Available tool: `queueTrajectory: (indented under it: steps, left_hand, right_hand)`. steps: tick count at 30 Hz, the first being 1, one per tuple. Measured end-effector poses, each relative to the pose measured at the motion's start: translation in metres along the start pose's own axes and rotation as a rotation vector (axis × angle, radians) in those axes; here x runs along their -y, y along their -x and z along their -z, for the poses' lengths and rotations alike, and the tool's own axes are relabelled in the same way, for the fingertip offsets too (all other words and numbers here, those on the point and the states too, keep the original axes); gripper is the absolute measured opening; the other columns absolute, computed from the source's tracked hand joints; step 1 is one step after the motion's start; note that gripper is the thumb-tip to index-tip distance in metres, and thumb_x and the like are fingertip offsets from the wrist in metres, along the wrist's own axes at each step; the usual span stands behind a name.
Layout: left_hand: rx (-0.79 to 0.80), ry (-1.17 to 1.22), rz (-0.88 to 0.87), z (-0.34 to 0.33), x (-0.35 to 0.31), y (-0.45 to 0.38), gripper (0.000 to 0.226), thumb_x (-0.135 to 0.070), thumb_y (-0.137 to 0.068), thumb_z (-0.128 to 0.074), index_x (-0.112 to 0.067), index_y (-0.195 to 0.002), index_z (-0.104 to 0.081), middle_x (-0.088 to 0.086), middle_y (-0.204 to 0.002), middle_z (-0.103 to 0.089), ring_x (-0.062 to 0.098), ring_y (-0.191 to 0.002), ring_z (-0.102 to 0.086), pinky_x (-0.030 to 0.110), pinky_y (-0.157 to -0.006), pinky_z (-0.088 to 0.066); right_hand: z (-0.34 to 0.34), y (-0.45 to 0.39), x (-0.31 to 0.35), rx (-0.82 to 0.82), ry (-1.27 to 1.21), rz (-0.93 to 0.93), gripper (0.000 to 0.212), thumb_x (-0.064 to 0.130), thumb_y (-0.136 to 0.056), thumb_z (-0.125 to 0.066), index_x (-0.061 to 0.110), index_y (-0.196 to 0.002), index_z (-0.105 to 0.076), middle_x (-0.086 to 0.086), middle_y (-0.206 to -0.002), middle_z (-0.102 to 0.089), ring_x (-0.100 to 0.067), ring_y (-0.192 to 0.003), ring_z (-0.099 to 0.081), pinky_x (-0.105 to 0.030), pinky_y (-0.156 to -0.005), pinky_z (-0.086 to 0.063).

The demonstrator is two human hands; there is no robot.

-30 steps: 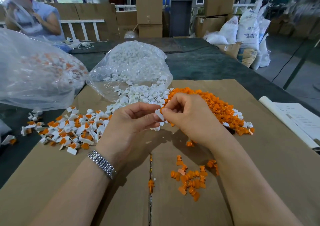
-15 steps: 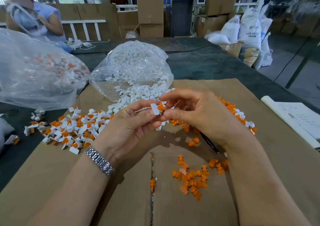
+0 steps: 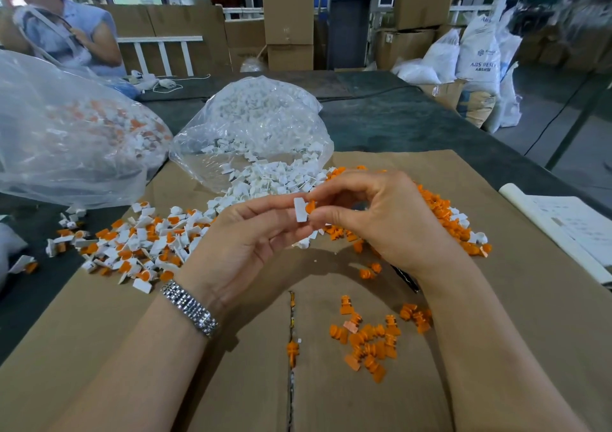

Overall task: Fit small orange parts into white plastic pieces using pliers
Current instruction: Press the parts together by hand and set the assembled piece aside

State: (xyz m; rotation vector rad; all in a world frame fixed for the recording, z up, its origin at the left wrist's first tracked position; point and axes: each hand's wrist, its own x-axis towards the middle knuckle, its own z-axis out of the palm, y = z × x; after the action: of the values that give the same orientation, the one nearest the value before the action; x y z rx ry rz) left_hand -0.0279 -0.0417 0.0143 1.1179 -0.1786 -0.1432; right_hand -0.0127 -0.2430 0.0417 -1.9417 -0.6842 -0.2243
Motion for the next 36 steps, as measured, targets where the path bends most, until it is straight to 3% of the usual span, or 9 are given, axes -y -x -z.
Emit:
queueTrajectory:
  steps: [2, 10, 13, 17, 28, 33, 36]
  left_hand:
    - [-0.002, 0.02, 0.014, 0.0, 0.0, 0.0, 0.019, -0.009, -0.083, -0.073, 0.0, -0.099, -0.08, 0.025, -0.114, -0.073, 0.036, -0.107, -0.072, 0.028, -0.084, -0.059]
    - [-0.213, -0.018, 0.03, -0.008, 0.003, 0.001, 0.024, 0.0, -0.068, -0.079, 0.006, -0.091, -0.074, 0.027, -0.104, -0.074, 0.031, -0.087, -0.076, 0.028, -0.075, -0.062]
    - [-0.268, -0.009, 0.032, -0.008, 0.003, 0.002, 0.017, 0.001, -0.065, -0.08, 0.001, -0.081, -0.073, 0.026, -0.092, -0.073, 0.029, -0.08, -0.075, 0.029, -0.076, -0.063]
    - [-0.239, -0.013, 0.03, -0.006, 0.003, 0.002, 0.009, 0.001, -0.066, -0.08, -0.003, -0.071, -0.073, 0.025, -0.091, -0.074, 0.033, -0.087, -0.077, 0.025, -0.072, -0.061]
    - [-0.223, -0.045, 0.053, -0.008, 0.002, 0.002, 0.017, 0.007, -0.067, -0.077, 0.006, -0.08, -0.067, 0.026, -0.089, -0.072, 0.035, -0.084, -0.077, 0.023, -0.069, -0.06]
    - [-0.212, -0.089, 0.058, -0.008, 0.003, 0.001, 0.018, 0.006, -0.065, -0.077, 0.006, -0.08, -0.066, 0.027, -0.088, -0.072, 0.036, -0.085, -0.077, 0.024, -0.07, -0.061]
    - [-0.212, -0.042, 0.057, -0.006, 0.004, -0.001, 0.013, 0.005, -0.067, -0.078, 0.002, -0.075, -0.069, 0.025, -0.089, -0.074, 0.038, -0.091, -0.076, 0.023, -0.072, -0.06]
  right_hand:
    - [-0.001, 0.0, -0.001, -0.02, 0.031, -0.004, 0.018, 0.016, -0.083, -0.082, 0.017, -0.1, -0.079, 0.006, -0.088, -0.076, -0.007, -0.086, -0.072, -0.027, -0.084, -0.058]
    - [-0.014, -0.001, 0.0, -0.011, 0.215, 0.04, 0.021, 0.018, -0.083, -0.082, 0.017, -0.104, -0.078, 0.008, -0.092, -0.07, -0.006, -0.087, -0.066, -0.026, -0.083, -0.055]
    - [-0.016, -0.002, -0.001, 0.01, 0.204, 0.011, 0.027, 0.02, -0.082, -0.083, 0.017, -0.108, -0.076, 0.008, -0.094, -0.07, -0.006, -0.088, -0.067, -0.029, -0.086, -0.055]
    - [-0.01, -0.003, -0.005, 0.014, 0.093, -0.09, 0.023, 0.017, -0.088, -0.078, 0.018, -0.111, -0.075, 0.01, -0.095, -0.074, -0.002, -0.091, -0.07, -0.023, -0.088, -0.057]
    - [-0.008, -0.002, -0.008, 0.035, -0.12, -0.317, 0.006, 0.019, -0.085, -0.081, 0.019, -0.091, -0.08, 0.004, -0.085, -0.077, -0.005, -0.084, -0.071, -0.01, -0.073, -0.052]
    - [-0.007, -0.002, -0.007, 0.065, -0.137, -0.393, 0.005, 0.021, -0.086, -0.08, 0.019, -0.09, -0.079, 0.0, -0.085, -0.078, -0.008, -0.083, -0.072, -0.01, -0.066, -0.051]
    - [-0.004, -0.003, -0.008, 0.014, -0.09, -0.41, 0.011, 0.033, -0.089, -0.076, 0.024, -0.095, -0.078, 0.006, -0.091, -0.077, -0.005, -0.085, -0.071, -0.013, -0.069, -0.052]
